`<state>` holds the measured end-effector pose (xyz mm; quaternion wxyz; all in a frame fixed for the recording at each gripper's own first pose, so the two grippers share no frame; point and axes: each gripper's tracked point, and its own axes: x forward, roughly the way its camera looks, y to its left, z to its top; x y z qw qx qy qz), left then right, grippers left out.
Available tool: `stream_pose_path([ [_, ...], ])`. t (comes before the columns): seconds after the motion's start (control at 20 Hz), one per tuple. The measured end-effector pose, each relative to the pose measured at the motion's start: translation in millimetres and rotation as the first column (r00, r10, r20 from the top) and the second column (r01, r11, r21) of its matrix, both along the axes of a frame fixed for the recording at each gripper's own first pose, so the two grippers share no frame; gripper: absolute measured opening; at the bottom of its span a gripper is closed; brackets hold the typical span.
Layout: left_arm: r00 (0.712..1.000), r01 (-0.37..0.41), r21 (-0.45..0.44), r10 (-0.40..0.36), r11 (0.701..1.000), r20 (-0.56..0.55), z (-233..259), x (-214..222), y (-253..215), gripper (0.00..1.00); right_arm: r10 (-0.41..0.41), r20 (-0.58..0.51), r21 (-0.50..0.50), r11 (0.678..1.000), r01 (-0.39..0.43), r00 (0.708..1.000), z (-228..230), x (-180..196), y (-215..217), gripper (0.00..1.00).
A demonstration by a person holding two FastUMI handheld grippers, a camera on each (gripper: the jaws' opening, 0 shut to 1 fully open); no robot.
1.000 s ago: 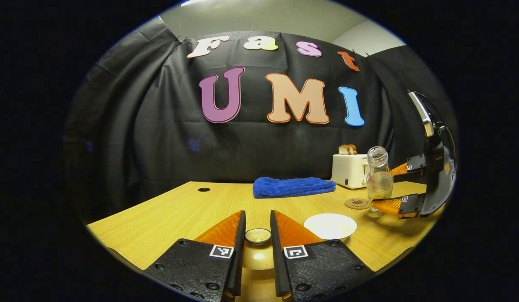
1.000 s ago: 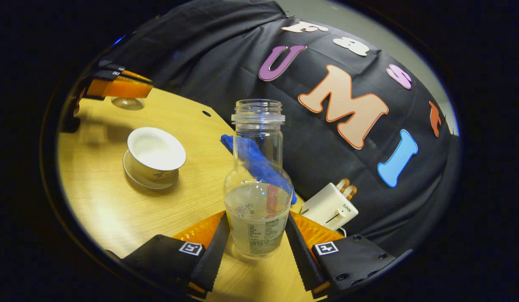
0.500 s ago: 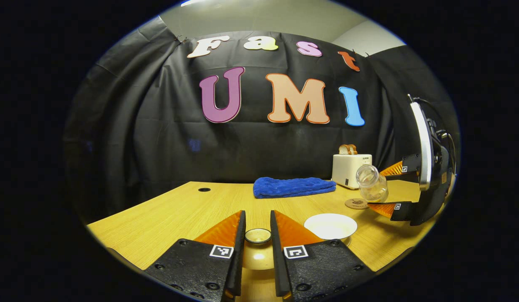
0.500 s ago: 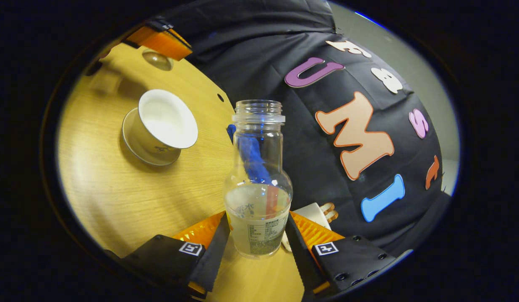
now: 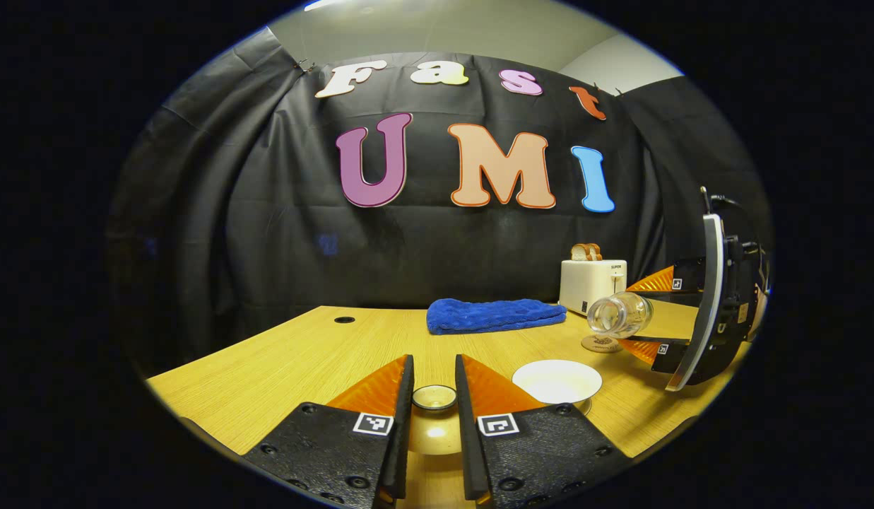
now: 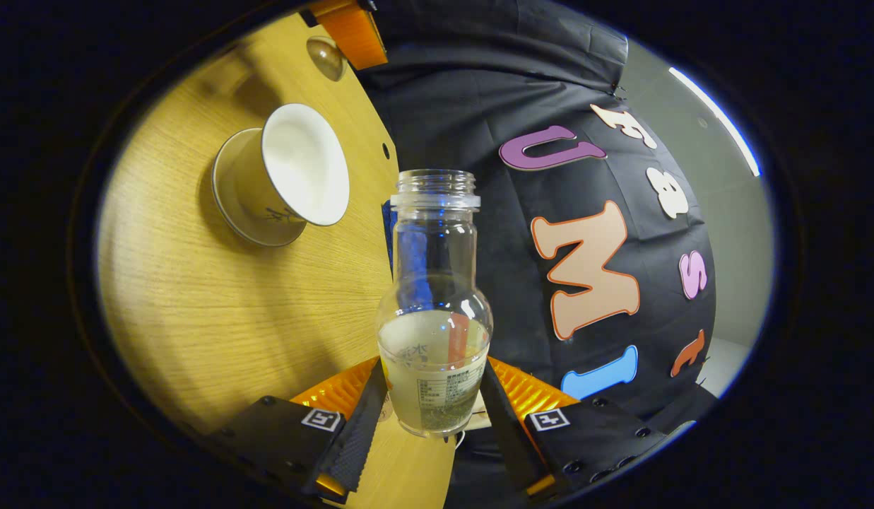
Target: Open the teacup lid with one hand, grasp the water bottle and pour water into the teacup with the other hand; after pouring, place the water bottle on the coaster and then close the teacup lid.
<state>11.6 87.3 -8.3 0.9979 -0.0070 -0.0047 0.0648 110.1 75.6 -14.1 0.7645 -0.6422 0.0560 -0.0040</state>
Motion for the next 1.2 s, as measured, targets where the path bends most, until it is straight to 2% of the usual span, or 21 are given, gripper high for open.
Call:
stream_pose_path([
  [0.4,1.0,0.005,0.002,-0.005,1.0,-0.001,0,1,-2,0.29,0.008,-0.006,-0.149,0.989,-0.009,1.0,-5,4,2,0.82],
  [0.6,1.0,0.008,0.003,-0.008,1.0,0.0,0,1,-2,0.29,0.026,0.025,-0.245,0.969,-0.019,0.999,0,8,5,0.81],
  [1.2,1.0,0.011,0.004,-0.011,1.0,-0.001,-1,3,-1,0.29,0.078,0.079,-0.397,0.917,-0.041,0.994,17,13,12,0.8],
])
